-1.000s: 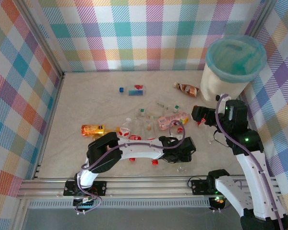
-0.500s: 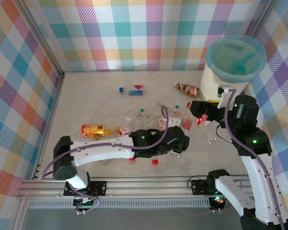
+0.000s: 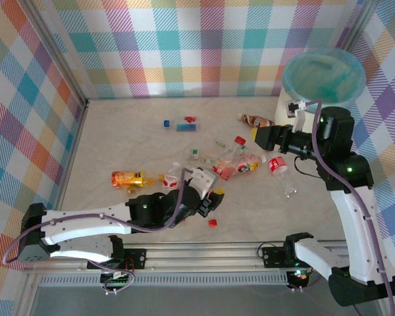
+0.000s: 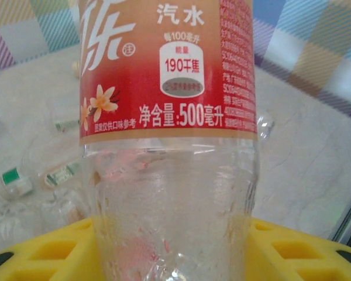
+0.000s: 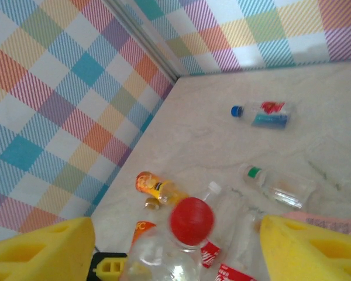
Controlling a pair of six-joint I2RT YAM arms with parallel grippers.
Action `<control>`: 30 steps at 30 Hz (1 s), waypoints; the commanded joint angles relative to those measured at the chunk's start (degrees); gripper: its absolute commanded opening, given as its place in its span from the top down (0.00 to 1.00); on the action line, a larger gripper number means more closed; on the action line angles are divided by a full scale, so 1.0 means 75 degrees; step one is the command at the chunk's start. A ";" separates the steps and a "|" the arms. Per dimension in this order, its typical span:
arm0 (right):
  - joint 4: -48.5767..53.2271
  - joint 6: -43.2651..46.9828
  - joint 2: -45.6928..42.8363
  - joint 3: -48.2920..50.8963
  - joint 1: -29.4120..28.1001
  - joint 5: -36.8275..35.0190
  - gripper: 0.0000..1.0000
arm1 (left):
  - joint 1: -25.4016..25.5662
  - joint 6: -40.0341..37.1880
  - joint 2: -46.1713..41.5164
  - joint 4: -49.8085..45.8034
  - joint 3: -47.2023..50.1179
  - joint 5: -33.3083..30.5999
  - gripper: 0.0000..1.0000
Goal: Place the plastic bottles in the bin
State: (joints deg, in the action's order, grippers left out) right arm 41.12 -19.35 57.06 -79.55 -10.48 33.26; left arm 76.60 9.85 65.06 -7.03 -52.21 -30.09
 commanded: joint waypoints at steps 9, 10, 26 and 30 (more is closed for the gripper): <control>0.0002 -0.0505 0.0425 -0.0105 -0.0501 0.1131 0.32 | 0.0035 -0.0797 -0.0809 0.0550 0.0211 0.0306 0.47; -0.0021 -0.0506 0.0465 -0.0108 -0.0583 0.1138 0.31 | 0.0039 -0.0809 -0.0811 0.0550 0.0207 0.0353 0.47; 0.0072 -0.0126 0.0994 -0.0364 -0.1288 0.1039 0.65 | 0.0037 -0.0953 -0.0796 0.0458 0.0133 0.0652 0.46; 0.0060 -0.0099 0.1006 -0.0430 -0.1296 0.1021 0.74 | 0.0041 -0.0954 -0.0875 0.0409 0.0129 0.0356 0.43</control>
State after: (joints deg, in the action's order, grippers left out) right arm 42.13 -21.17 64.40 -80.71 -19.97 40.60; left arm 76.60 3.75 59.94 -4.71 -50.81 -26.28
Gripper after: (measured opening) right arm 0.326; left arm 0.561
